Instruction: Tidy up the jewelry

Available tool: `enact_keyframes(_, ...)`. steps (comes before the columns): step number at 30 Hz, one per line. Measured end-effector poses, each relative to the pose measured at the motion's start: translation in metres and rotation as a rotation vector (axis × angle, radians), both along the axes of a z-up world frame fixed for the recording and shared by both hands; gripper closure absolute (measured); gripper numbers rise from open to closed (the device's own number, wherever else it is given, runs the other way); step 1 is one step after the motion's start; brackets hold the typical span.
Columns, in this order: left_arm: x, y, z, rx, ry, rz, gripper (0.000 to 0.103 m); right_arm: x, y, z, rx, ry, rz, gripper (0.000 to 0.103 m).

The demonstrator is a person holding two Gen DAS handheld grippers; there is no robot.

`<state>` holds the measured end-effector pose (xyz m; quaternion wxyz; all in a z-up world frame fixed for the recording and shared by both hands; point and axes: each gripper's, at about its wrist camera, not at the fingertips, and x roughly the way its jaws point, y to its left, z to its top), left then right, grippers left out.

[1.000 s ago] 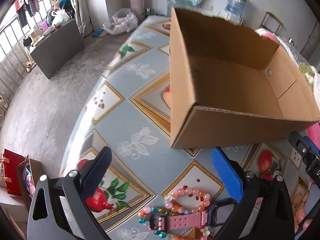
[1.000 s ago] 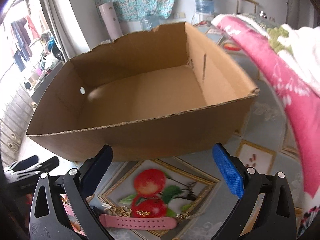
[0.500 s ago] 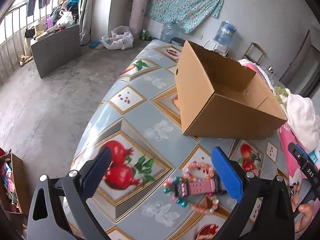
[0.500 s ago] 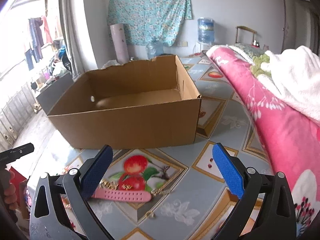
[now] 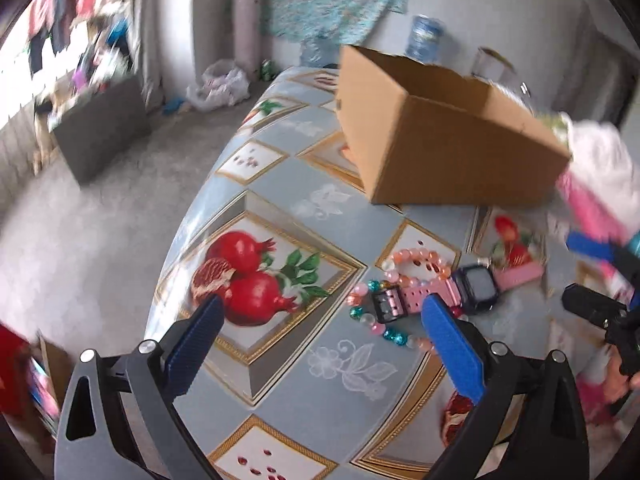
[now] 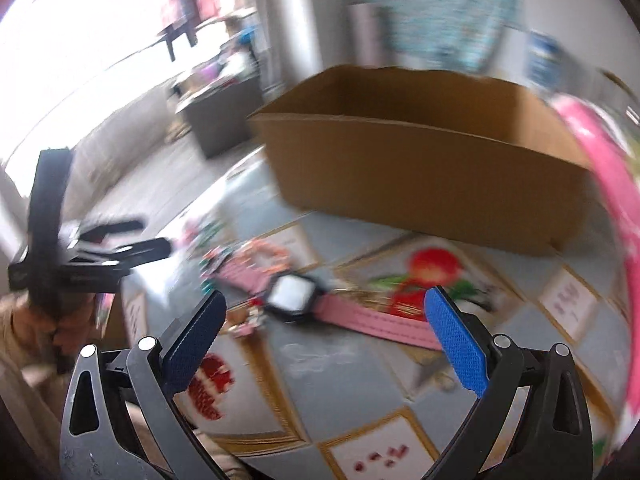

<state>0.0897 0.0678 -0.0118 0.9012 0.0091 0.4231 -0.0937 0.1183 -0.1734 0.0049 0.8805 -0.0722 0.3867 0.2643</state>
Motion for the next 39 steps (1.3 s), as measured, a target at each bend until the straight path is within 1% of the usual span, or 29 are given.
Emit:
enact_keyframes(2, -0.002, -0.015, 0.000, 0.058, -0.029, -0.045, 0.014, 0.003, 0.015, -0.008, -0.038, 0.005, 0.088, 0.017)
enact_keyframes(3, -0.002, -0.020, 0.000, 0.071, -0.037, -0.061, 0.017, 0.004, 0.020, -0.011, -0.057, 0.009, 0.108, 0.021)
enact_keyframes(4, -0.004, -0.025, 0.000, 0.082, -0.048, -0.079, 0.020, 0.005, 0.026, -0.015, -0.079, 0.011, 0.133, 0.026)
enact_keyframes(6, -0.005, -0.032, -0.001, 0.092, -0.063, -0.103, 0.028, 0.008, 0.036, -0.022, -0.135, 0.012, 0.192, 0.032)
enact_keyframes(7, -0.004, -0.034, -0.001, 0.094, -0.065, -0.114, 0.030, 0.008, 0.040, -0.024, -0.165, 0.008, 0.221, 0.034)
enact_keyframes(9, -0.003, -0.038, -0.003, 0.089, -0.059, -0.138, 0.040, 0.010, 0.046, -0.027, -0.212, -0.002, 0.265, 0.036)
enact_keyframes(10, -0.001, -0.040, -0.005, 0.083, -0.052, -0.151, 0.043, 0.011, 0.048, -0.030, -0.241, -0.006, 0.290, 0.036)
enact_keyframes(12, 0.000, -0.041, -0.008, 0.073, -0.042, -0.169, 0.054, 0.015, 0.054, -0.036, -0.292, -0.002, 0.338, 0.037)
enact_keyframes(13, 0.001, -0.042, -0.009, 0.066, -0.039, -0.176, 0.058, 0.016, 0.055, -0.041, -0.311, 0.001, 0.359, 0.037)
enact_keyframes(14, 0.003, -0.042, -0.010, 0.058, -0.034, -0.183, 0.063, 0.017, 0.056, -0.043, -0.328, 0.003, 0.373, 0.037)
enact_keyframes(15, 0.004, -0.042, -0.010, 0.052, -0.032, -0.187, 0.066, 0.019, 0.057, -0.045, -0.329, 0.011, 0.400, 0.037)
enact_keyframes(17, 0.005, -0.042, -0.009, 0.033, -0.031, -0.203, 0.068, 0.021, 0.058, -0.045, -0.322, 0.033, 0.421, 0.040)
enact_keyframes(19, 0.004, -0.044, -0.007, 0.024, -0.038, -0.225, 0.068, 0.024, 0.059, -0.043, -0.348, 0.022, 0.423, 0.053)
enact_keyframes(20, 0.004, -0.045, -0.007, 0.023, -0.041, -0.237, 0.068, 0.028, 0.058, -0.043, -0.352, 0.024, 0.425, 0.055)
enact_keyframes(21, 0.003, -0.047, -0.006, 0.023, -0.043, -0.259, 0.068, 0.034, 0.057, -0.041, -0.345, 0.038, 0.425, 0.060)
enact_keyframes(22, 0.002, -0.049, -0.005, 0.028, -0.046, -0.275, 0.068, 0.041, 0.054, -0.039, -0.329, 0.059, 0.422, 0.064)
enact_keyframes(23, 0.001, -0.052, -0.005, 0.038, -0.052, -0.287, 0.068, 0.048, 0.052, -0.037, -0.304, 0.090, 0.425, 0.065)
enact_keyframes(24, 0.001, -0.056, -0.006, 0.055, -0.055, -0.305, 0.068, 0.052, 0.050, -0.036, -0.286, 0.108, 0.427, 0.068)
enact_keyframes(27, 0.001, -0.066, -0.009, 0.093, -0.049, -0.342, 0.067, 0.072, 0.042, -0.033, -0.234, 0.174, 0.419, 0.081)
enact_keyframes(28, 0.001, -0.069, -0.010, 0.106, -0.047, -0.353, 0.067, 0.078, 0.039, -0.032, -0.211, 0.203, 0.421, 0.082)
enact_keyframes(29, 0.001, -0.071, -0.011, 0.113, -0.046, -0.357, 0.067, 0.083, 0.037, -0.032, -0.193, 0.227, 0.421, 0.082)
enact_keyframes(30, 0.002, -0.073, -0.011, 0.118, -0.044, -0.361, 0.066, 0.083, 0.037, -0.031, -0.191, 0.234, 0.421, 0.082)
enact_keyframes(32, 0.001, -0.075, -0.012, 0.121, -0.040, -0.360, 0.066, 0.083, 0.037, -0.030, -0.205, 0.223, 0.425, 0.079)
enact_keyframes(33, 0.002, -0.075, -0.013, 0.124, -0.036, -0.356, 0.066, 0.080, 0.037, -0.027, -0.214, 0.200, 0.434, 0.069)
enact_keyframes(34, 0.003, -0.075, -0.015, 0.130, -0.030, -0.347, 0.066, 0.077, 0.036, -0.025, -0.224, 0.174, 0.445, 0.056)
enact_keyframes(36, 0.006, -0.074, -0.019, 0.145, -0.014, -0.326, 0.066, 0.066, 0.035, -0.026, -0.252, 0.123, 0.479, 0.049)
enact_keyframes(39, 0.010, -0.071, -0.023, 0.139, 0.009, -0.300, 0.066, 0.058, 0.043, -0.034, -0.350, 0.071, 0.519, 0.049)
